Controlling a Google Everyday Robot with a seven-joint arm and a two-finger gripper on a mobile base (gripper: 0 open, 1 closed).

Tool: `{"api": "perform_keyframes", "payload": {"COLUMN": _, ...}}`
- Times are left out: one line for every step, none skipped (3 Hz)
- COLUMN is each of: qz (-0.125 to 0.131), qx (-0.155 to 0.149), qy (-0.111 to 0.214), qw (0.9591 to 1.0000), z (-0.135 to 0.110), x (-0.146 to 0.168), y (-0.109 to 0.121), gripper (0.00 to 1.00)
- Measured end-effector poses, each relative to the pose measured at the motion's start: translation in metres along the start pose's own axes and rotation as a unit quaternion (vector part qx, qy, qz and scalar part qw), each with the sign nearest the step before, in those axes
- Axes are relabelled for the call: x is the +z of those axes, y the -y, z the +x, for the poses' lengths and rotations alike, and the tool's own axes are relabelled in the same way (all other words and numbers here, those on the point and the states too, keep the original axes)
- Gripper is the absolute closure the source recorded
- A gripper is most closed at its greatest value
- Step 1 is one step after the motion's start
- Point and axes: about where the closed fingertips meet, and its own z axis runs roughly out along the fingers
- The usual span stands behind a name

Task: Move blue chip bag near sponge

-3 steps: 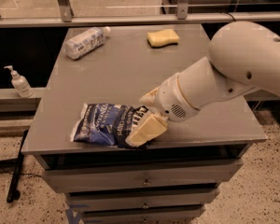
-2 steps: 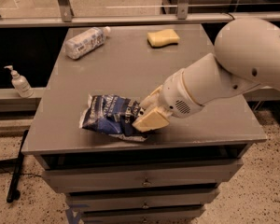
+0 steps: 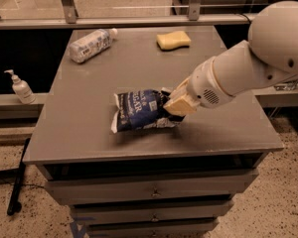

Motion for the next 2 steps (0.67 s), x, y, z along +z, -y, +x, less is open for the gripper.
{"api": "perform_keyframes", "payload": {"qz": 0.049, "qx": 0.001, "qy": -0.01, "qw": 0.9987, "z": 0.006, "x": -0.019, "y": 0.041, "gripper": 1.0}}
{"api": "perform_keyframes", "payload": {"qz": 0.118, "qx": -0.002, "qy": -0.034, "qw": 0.9924, "z": 0.019, "x": -0.062, "y": 0.091, "gripper": 1.0}}
